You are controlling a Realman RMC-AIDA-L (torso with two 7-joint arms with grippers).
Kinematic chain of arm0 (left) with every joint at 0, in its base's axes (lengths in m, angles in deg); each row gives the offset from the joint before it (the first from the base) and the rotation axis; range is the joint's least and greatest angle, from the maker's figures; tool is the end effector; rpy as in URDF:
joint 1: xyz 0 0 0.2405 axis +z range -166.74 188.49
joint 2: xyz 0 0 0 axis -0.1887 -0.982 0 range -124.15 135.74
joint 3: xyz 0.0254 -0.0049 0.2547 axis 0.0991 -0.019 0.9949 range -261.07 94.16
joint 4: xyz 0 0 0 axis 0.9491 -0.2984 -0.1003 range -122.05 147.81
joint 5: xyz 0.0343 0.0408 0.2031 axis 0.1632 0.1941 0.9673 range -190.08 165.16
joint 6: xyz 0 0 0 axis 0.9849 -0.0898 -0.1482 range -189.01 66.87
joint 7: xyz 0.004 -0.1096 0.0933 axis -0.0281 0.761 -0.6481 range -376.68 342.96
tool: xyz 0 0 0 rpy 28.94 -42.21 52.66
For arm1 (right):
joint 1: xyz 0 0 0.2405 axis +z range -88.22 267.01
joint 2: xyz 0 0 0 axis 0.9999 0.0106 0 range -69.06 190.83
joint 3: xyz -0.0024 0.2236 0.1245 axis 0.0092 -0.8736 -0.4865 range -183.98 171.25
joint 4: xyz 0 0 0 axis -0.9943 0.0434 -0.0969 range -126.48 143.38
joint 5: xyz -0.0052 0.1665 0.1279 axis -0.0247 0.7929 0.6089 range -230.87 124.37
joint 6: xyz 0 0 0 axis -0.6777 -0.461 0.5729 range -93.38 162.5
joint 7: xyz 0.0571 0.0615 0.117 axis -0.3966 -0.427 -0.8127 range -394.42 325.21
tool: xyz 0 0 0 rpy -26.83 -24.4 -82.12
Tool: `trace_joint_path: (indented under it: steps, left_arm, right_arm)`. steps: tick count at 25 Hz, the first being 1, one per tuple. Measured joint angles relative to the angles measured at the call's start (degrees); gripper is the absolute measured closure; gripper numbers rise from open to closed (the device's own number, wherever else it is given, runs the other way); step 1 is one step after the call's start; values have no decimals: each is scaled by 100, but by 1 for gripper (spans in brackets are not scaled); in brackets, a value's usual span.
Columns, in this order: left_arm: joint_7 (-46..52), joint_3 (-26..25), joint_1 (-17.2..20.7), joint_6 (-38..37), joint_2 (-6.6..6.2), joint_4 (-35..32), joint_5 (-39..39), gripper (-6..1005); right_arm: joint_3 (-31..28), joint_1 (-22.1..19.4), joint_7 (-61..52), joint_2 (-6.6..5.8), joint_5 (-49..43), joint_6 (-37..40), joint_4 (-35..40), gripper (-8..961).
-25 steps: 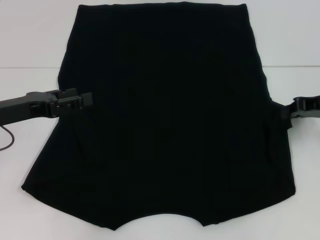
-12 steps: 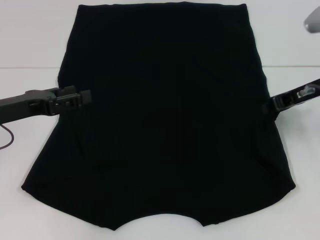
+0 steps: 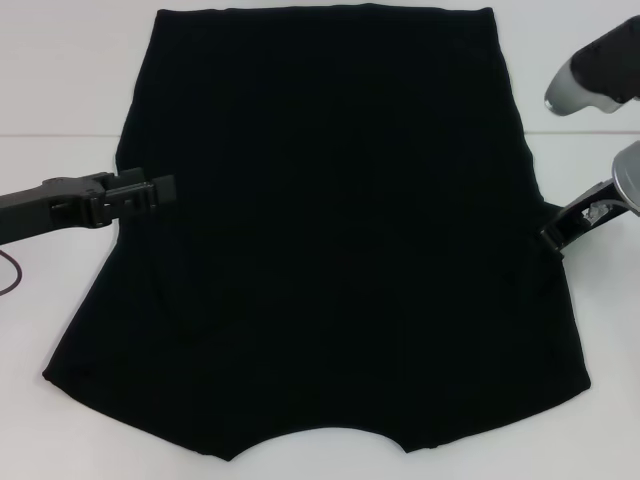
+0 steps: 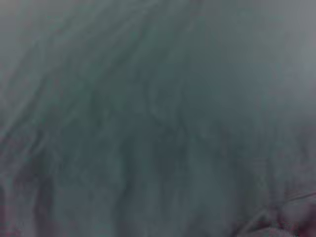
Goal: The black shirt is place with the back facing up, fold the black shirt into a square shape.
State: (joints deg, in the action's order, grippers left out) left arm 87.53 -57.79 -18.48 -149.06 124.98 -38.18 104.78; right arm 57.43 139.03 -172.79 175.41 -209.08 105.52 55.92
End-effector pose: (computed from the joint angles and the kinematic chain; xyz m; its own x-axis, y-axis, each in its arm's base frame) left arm -0.2781 0.3512 0.0755 0.5401 0.5129 0.6673 0.7811 -0.6007 -0.1706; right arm 0.2154 0.4374 0.0211 0.7103 -0.6938 0.1187 -0.5199 -0.6308 -0.5760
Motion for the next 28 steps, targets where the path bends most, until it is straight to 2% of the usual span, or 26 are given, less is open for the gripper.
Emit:
trace_joint_path:
  steps: [3,10,19,27,28]
  left_arm:
    - [-1,0,0,0,-1,0,0,339]
    - [-6,0,0,2,-8,50,0,339]
    - [-18,0,0,65,-19,69,-46,339]
    - [-24,0,0,65,-19,70,-52,339]
    - [-24,0,0,65,-19,70,-53,339]
  right_arm:
    - [30,1,7,137,-407,-1,271,939]
    - [42,61,52,210,-493,-152,327,936]
    - [2,114,353,428,-482,-161,255,932]
    - [24,111,397,453,-431,-138,243,928]
    - [23,103,397,451,-430,-140,243,852]
